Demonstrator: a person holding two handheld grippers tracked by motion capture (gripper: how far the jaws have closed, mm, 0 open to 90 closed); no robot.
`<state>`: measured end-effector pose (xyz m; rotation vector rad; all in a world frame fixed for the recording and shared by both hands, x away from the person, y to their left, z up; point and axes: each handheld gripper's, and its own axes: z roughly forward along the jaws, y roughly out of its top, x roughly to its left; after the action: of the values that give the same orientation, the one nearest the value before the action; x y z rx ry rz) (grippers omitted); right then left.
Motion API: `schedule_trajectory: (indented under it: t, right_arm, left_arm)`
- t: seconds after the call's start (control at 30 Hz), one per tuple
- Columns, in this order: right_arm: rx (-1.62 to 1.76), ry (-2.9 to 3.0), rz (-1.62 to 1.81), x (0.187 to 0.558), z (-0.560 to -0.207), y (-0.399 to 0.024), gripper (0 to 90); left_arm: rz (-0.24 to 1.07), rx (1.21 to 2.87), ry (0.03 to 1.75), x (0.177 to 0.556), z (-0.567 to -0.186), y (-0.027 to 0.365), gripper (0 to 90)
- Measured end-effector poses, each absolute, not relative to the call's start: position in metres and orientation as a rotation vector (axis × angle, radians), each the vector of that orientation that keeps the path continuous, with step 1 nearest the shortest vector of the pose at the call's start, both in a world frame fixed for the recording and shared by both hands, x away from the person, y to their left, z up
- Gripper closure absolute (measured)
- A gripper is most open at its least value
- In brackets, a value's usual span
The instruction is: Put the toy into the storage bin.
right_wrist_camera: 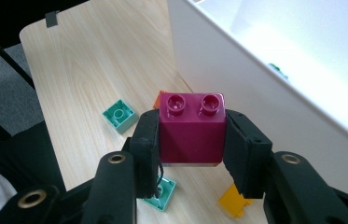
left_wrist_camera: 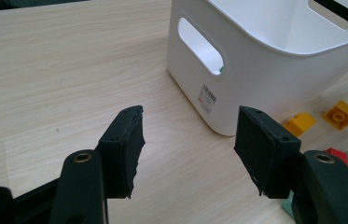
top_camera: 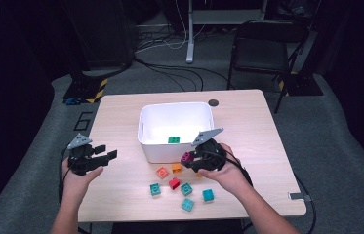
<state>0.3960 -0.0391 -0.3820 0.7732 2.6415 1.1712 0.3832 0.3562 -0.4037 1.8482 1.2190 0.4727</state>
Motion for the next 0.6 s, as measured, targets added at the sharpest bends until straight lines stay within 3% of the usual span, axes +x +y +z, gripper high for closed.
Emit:
schedule_trajectory:
  t: [0.6]
  right_arm:
    - [0.768,2.616,1.171,0.427,-0.331,-0.033,58.3]
  left_arm:
    - [0.478,1.829,1.21,0.382,-0.4,0.36,41.7]
